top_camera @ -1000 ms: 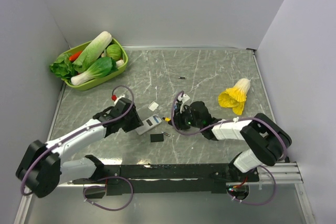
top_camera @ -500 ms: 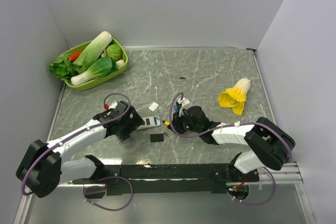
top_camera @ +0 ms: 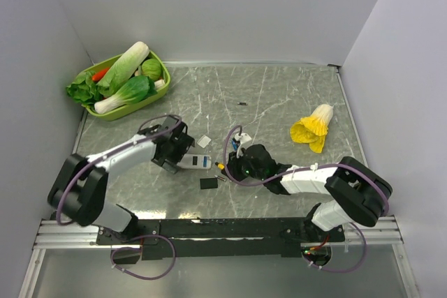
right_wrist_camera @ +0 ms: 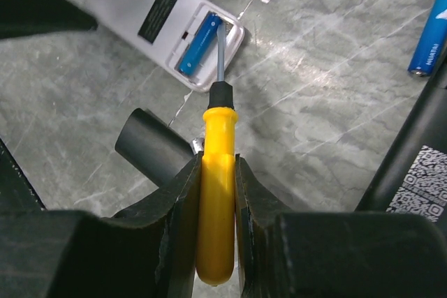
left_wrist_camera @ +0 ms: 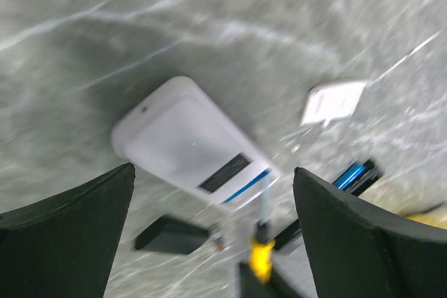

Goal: Unload the batteries from the remote control

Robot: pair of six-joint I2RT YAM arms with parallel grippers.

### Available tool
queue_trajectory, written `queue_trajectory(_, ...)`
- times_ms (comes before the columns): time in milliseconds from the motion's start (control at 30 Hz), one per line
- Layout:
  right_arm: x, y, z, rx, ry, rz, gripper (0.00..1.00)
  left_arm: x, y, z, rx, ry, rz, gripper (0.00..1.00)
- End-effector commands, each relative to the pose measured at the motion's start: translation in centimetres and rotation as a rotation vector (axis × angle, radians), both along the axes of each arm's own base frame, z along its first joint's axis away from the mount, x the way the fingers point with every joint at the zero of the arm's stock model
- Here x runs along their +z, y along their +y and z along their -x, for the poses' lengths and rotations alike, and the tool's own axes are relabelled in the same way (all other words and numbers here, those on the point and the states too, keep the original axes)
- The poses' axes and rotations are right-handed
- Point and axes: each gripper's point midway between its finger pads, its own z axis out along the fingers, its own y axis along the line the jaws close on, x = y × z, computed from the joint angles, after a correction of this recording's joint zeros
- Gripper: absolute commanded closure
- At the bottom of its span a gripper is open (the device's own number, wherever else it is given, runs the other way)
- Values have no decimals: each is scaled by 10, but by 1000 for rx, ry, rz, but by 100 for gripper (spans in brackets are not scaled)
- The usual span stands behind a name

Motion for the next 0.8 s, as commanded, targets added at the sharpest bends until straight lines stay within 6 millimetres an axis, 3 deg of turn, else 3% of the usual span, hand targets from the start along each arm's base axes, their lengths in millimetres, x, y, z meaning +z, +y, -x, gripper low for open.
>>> queue_trajectory(0,5,7,10,25,7,-14,100,-10,9,-4,174,139,-20,1)
queue_trajectory(100,5,6,11,22,8,-11,100,-26,13,0,184,200,-34,2)
queue_trajectory(367,13,8,9,42,-30,1,100,-41,13,-3,174,213,-46,4)
queue_trajectory(600,16,13,6,81,-47,39,100,-51,13,5,140,261,-62,31)
queue_trajectory(767,32,19,3,127,-82,62,100,-46,15,7,151,251,-61,49)
